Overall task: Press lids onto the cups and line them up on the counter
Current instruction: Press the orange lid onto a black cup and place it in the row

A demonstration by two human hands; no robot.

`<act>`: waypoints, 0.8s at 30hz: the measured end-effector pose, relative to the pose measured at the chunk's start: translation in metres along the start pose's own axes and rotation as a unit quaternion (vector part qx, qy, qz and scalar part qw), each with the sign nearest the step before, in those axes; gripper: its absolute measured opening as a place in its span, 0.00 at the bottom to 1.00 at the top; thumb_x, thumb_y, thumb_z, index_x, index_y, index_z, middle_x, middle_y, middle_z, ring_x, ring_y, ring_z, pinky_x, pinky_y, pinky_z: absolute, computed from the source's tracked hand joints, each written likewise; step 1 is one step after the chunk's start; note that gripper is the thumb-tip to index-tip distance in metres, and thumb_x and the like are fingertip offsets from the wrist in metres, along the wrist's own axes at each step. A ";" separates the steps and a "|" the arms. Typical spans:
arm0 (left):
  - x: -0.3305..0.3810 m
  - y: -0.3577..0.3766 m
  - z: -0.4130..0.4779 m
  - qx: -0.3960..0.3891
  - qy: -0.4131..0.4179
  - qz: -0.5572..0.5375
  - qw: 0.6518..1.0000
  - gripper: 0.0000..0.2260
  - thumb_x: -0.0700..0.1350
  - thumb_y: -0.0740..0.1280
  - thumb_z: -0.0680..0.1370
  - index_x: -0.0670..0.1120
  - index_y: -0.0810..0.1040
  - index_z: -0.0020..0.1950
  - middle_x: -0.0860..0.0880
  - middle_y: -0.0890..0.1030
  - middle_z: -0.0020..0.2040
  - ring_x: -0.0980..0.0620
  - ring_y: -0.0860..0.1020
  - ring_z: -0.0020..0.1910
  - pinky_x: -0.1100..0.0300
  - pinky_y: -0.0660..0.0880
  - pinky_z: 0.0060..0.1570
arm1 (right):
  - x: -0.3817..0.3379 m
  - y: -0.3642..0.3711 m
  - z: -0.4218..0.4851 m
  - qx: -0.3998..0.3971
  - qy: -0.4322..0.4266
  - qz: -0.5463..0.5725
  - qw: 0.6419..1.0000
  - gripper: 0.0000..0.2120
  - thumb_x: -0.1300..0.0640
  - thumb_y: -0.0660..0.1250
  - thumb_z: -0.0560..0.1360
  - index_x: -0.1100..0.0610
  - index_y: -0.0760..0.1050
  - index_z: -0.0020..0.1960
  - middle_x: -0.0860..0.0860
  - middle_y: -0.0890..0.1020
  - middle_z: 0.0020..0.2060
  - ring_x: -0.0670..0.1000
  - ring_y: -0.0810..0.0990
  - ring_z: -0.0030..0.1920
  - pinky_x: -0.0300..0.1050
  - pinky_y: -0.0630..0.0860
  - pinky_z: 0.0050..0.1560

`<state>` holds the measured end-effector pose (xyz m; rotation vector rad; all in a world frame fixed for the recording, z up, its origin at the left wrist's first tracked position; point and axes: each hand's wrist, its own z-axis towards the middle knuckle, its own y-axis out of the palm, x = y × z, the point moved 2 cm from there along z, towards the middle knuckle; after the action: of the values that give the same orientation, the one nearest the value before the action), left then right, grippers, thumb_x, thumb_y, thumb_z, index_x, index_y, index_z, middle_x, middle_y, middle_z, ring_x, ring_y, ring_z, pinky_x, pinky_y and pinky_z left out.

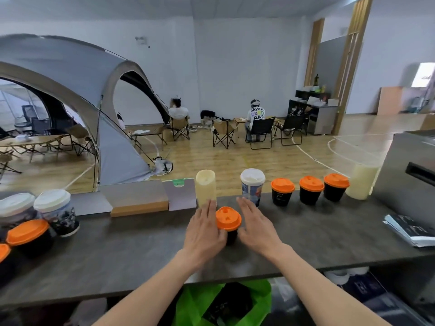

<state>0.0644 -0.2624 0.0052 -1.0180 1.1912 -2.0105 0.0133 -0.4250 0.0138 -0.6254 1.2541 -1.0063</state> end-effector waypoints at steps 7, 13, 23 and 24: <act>0.011 0.018 0.001 -0.146 -0.013 0.091 0.985 0.38 0.55 0.55 0.81 0.42 0.38 0.83 0.44 0.40 0.83 0.47 0.40 0.82 0.48 0.42 0.81 | -0.002 0.027 0.005 -0.124 -0.052 -0.100 0.986 0.49 0.56 0.66 0.75 0.58 0.34 0.81 0.51 0.36 0.81 0.48 0.37 0.81 0.41 0.41 0.77; 0.012 0.011 0.001 -0.157 0.000 0.097 0.983 0.37 0.54 0.55 0.81 0.42 0.39 0.83 0.43 0.40 0.84 0.47 0.41 0.83 0.47 0.44 0.81 | -0.004 0.026 0.006 -0.129 -0.032 -0.086 0.987 0.49 0.55 0.67 0.73 0.56 0.37 0.82 0.51 0.39 0.82 0.48 0.40 0.81 0.45 0.46 0.80; 0.009 -0.009 0.009 -0.168 0.019 0.121 0.978 0.34 0.56 0.49 0.84 0.41 0.37 0.82 0.43 0.37 0.83 0.46 0.39 0.82 0.47 0.44 0.81 | -0.026 0.016 -0.002 0.000 -0.008 -0.168 0.986 0.40 0.53 0.64 0.76 0.56 0.48 0.82 0.56 0.55 0.80 0.58 0.55 0.79 0.57 0.62 0.75; 0.011 -0.007 0.006 -0.169 0.025 0.119 0.978 0.34 0.56 0.49 0.84 0.41 0.36 0.82 0.43 0.37 0.83 0.47 0.39 0.82 0.47 0.43 0.81 | -0.023 0.017 0.003 -0.021 -0.018 -0.162 0.986 0.42 0.53 0.64 0.77 0.56 0.43 0.82 0.55 0.48 0.82 0.57 0.49 0.81 0.58 0.58 0.77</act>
<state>0.0626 -0.2706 0.0172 -0.9312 1.6394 -1.6917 0.0211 -0.3976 0.0105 -0.8959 1.1663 -1.2322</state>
